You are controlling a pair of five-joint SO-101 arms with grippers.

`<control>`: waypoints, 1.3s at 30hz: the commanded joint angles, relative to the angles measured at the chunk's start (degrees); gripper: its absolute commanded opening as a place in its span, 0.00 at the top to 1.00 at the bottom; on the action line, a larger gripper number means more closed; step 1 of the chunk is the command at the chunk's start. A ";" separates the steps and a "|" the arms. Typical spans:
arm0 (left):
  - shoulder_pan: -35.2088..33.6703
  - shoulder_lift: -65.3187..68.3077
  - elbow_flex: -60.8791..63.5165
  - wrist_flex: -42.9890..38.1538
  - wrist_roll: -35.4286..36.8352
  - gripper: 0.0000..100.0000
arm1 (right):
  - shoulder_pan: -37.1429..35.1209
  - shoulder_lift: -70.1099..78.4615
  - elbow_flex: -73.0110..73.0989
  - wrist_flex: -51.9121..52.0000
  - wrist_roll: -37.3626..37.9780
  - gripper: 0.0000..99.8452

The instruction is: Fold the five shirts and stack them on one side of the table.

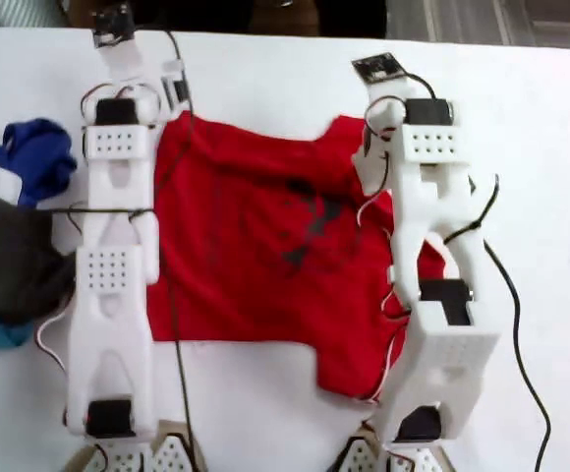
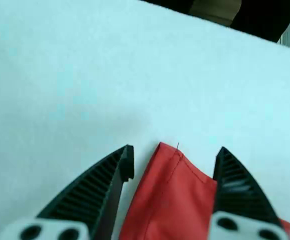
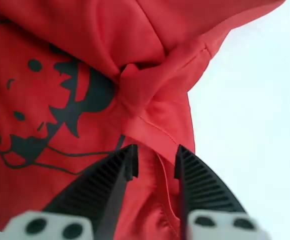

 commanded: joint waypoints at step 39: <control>2.99 4.31 -7.60 -3.08 -12.31 0.92 | 2.86 -4.18 0.00 -9.19 -0.53 0.87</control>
